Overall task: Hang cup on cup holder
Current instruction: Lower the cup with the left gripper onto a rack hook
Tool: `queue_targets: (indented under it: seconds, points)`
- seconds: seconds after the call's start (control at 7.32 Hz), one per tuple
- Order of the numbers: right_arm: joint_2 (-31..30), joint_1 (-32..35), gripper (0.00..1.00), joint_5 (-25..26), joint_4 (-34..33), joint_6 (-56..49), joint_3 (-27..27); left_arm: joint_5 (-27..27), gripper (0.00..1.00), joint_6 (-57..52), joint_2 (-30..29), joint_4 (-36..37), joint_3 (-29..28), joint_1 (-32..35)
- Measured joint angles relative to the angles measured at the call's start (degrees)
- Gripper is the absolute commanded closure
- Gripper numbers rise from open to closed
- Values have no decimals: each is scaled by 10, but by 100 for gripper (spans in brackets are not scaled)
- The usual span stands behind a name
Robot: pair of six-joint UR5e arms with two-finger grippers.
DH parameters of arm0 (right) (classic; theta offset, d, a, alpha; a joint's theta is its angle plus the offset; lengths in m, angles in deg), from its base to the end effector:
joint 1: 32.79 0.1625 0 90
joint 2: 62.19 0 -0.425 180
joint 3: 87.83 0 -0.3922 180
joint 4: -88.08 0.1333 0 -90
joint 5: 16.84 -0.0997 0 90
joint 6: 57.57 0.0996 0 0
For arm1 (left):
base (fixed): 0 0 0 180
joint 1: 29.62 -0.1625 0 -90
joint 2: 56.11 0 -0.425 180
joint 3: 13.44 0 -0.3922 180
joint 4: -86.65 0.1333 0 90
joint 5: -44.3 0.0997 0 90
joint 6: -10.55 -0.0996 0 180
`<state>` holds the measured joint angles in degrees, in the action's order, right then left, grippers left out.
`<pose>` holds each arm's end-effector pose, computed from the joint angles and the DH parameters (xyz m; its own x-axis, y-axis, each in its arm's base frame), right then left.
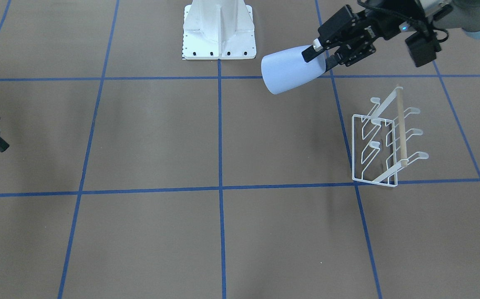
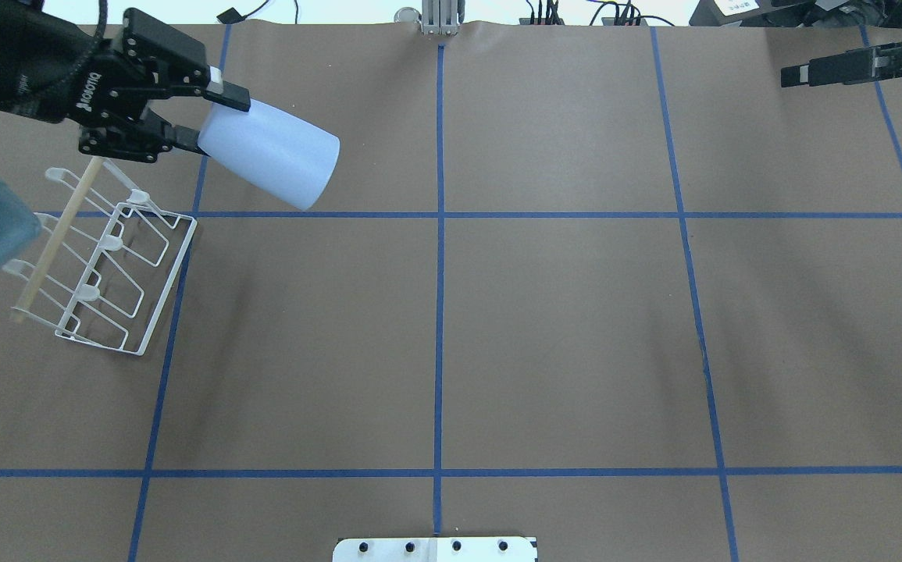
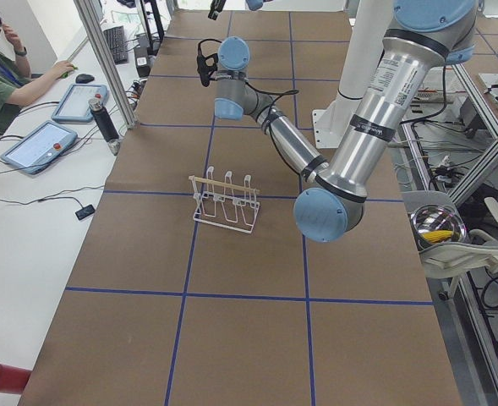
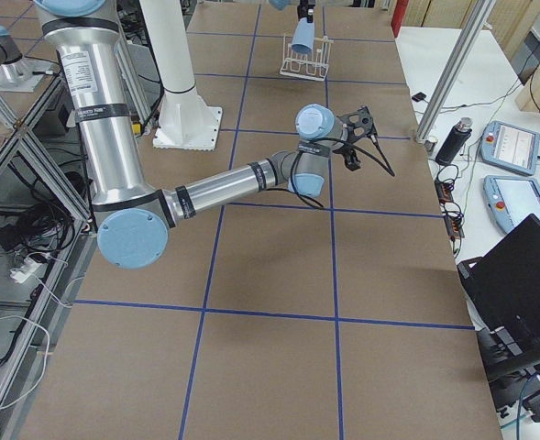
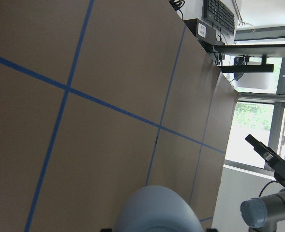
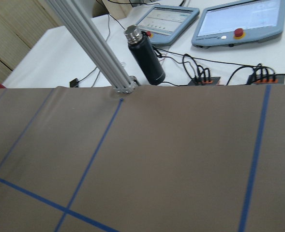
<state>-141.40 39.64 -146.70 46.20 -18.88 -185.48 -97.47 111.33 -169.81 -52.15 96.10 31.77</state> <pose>-0.1033 -0.5562 0.3949 0.5077 -0.3814 0.7725 -0.2528 0.7913 0.5568 0.1981 -0.4781 0.1811 -0.0480 -0.1536 -0.9870 0.1612 0.9740 -0.1595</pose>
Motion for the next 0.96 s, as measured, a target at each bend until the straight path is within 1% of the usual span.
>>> queue_targets:
  seconds: [0.14,0.27,0.55,0.82,0.96]
  points:
    - [-2,23,0,0,-73,-99,-2,-17,100,-59,10,36,2,24]
    - [-3,44,0,0,-143,-169,-7,-24,100,-126,21,83,5,41]
    - [-11,75,0,11,-256,-268,-16,-18,100,-259,29,196,24,66]
    - [-19,102,0,50,-365,-395,-19,22,100,-374,31,326,63,75]
    - [-21,110,0,61,-420,-435,-21,61,100,-430,31,406,92,67]
